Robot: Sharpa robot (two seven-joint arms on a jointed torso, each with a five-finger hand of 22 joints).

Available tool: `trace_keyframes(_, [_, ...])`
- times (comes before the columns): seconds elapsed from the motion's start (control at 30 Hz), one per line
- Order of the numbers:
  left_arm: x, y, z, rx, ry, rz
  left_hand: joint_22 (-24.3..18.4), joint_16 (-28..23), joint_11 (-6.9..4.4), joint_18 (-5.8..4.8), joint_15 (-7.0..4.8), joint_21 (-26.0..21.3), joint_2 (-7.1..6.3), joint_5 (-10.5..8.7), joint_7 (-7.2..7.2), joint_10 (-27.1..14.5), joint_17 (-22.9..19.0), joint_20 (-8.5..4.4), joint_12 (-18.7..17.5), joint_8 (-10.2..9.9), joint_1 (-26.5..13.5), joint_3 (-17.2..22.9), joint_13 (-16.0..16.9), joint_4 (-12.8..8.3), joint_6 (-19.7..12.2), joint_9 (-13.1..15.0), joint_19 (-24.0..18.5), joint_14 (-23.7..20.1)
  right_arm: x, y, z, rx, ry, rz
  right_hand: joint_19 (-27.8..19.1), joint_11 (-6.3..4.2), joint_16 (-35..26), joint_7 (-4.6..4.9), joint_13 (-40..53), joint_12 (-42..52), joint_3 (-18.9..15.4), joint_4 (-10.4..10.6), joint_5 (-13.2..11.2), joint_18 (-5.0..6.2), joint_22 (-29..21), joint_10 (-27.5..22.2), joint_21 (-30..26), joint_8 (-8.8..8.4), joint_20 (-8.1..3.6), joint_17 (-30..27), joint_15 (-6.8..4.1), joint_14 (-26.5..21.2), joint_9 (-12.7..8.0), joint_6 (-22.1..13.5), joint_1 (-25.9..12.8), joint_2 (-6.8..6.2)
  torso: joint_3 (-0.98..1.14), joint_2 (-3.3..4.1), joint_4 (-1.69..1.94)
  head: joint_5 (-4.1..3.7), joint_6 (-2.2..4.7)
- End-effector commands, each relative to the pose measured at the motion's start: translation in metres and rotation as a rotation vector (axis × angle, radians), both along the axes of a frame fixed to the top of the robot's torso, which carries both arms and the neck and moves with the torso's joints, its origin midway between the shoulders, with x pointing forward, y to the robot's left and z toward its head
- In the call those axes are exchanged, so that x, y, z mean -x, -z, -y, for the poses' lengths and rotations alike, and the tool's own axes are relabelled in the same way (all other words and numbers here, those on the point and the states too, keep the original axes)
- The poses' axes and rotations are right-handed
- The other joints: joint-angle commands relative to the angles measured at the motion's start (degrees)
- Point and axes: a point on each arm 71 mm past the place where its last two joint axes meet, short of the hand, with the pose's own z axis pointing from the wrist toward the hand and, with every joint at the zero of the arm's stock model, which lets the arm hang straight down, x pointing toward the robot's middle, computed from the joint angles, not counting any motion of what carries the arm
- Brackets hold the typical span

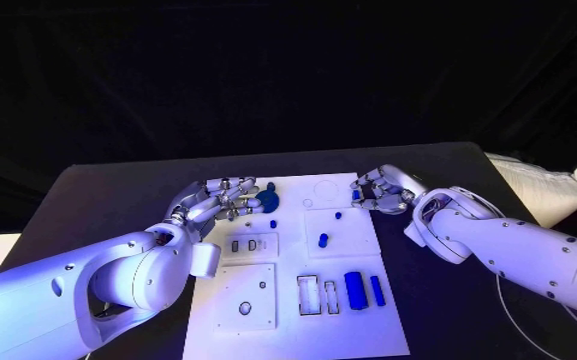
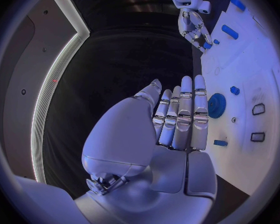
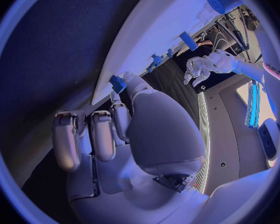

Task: Assemble the parts on the task board

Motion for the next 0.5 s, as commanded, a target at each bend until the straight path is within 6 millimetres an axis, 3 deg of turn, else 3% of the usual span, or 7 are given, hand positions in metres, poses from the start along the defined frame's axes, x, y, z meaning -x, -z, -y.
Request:
trace_keyframes(0.03, [0.0005, -0.0015, 0.0026, 0.014, 0.019, 0.007, -0.08, -0.33, -0.01, 0.90, 0.28, -0.33, -0.55, 0.27, 0.10, -0.25, 0.05, -0.06, -0.18, -0.12, -0.16, 0.41, -0.06, -0.07, -0.45, -0.04, 0.33, -0.11, -0.0001, 0.0011, -0.0008, 0.014, -0.003, 0.003, 1.23, -0.11, 0.35, -0.20, 3.00, 0.67, 1.22, -0.46, -1.60, -0.09, 8.44, 0.58, 0.20, 0.38, 0.12, 6.49, -0.08, 4.47, 0.18, 1.00, 0.64, 1.25, -0.02, -0.04, 0.04, -0.03, -0.19])
trace_keyframes(0.23, [0.0008, -0.0016, 0.0029, 0.015, 0.021, 0.006, -0.08, -0.33, -0.01, 0.90, 0.28, -0.33, -0.55, 0.27, 0.10, -0.25, 0.05, -0.06, -0.18, -0.12, -0.16, 0.41, -0.06, -0.07, -0.45, -0.04, 0.33, -0.11, -0.0007, 0.0019, -0.0010, 0.017, -0.003, -0.002, 1.46, -0.45, 0.46, -0.63, 3.90, 1.75, 2.73, -1.39, -2.49, -0.16, 8.76, 1.11, 0.33, 0.70, -0.08, 6.77, -0.34, 4.53, 0.35, 2.64, 1.16, 2.19, 0.04, -0.03, -0.03, -0.03, -0.27])
trace_keyframes(0.5, [0.0008, -0.0014, 0.0025, 0.013, 0.020, 0.005, -0.08, -0.33, -0.01, 0.90, 0.28, -0.33, -0.55, 0.27, 0.10, -0.25, 0.05, -0.06, -0.18, -0.12, -0.16, 0.41, -0.06, -0.07, -0.45, -0.04, 0.33, -0.11, -0.0008, 0.0019, -0.0010, 0.022, -0.003, 0.001, 1.61, -0.53, 0.55, -0.70, 4.14, 2.03, 3.02, -1.71, -2.83, -0.21, 8.98, 1.24, 0.42, 0.62, -0.18, 6.97, -0.43, 4.57, 0.34, 2.96, 0.95, 2.03, 0.02, -0.03, -0.02, -0.19, -0.27])
